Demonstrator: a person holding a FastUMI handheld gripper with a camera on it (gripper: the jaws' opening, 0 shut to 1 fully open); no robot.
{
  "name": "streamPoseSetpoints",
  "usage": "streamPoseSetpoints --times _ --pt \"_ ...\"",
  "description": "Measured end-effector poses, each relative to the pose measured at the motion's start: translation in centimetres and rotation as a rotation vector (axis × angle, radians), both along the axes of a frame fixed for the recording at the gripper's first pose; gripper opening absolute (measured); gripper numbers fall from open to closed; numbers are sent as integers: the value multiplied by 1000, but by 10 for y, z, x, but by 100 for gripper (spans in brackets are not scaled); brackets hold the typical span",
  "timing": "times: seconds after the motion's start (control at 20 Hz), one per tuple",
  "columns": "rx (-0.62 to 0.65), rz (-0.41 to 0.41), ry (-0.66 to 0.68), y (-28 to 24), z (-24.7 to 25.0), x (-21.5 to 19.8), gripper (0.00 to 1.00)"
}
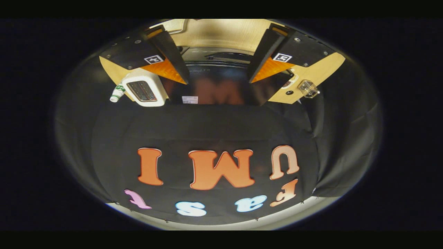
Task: Open the toaster oven, put the food inside, and close the toaster oven door.
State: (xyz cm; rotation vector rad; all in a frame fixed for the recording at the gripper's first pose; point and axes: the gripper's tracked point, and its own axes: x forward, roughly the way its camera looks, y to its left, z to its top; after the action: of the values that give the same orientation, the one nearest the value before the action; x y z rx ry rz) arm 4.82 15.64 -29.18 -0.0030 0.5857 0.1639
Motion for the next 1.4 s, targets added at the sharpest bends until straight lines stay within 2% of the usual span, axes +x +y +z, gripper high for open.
streamPoseSetpoints --times 0.25,0.35,0.6,0.7,0.8,1.05,1.25,1.4 --pt "-34 -35 52 13 -47 3 99" --pt "-55 -44 -3 14 -47 9 100" --pt "-19 -77 -77 23 -44 -9 98" --pt "-33 -32 -99 27 -44 -18 96" --pt "11 -27 -90 31 -44 -28 95" --pt "-4 25 -53 29 -47 -61 95" --pt "13 96 32 29 -66 -108 94" --pt "77 115 116 30 -87 -134 94"
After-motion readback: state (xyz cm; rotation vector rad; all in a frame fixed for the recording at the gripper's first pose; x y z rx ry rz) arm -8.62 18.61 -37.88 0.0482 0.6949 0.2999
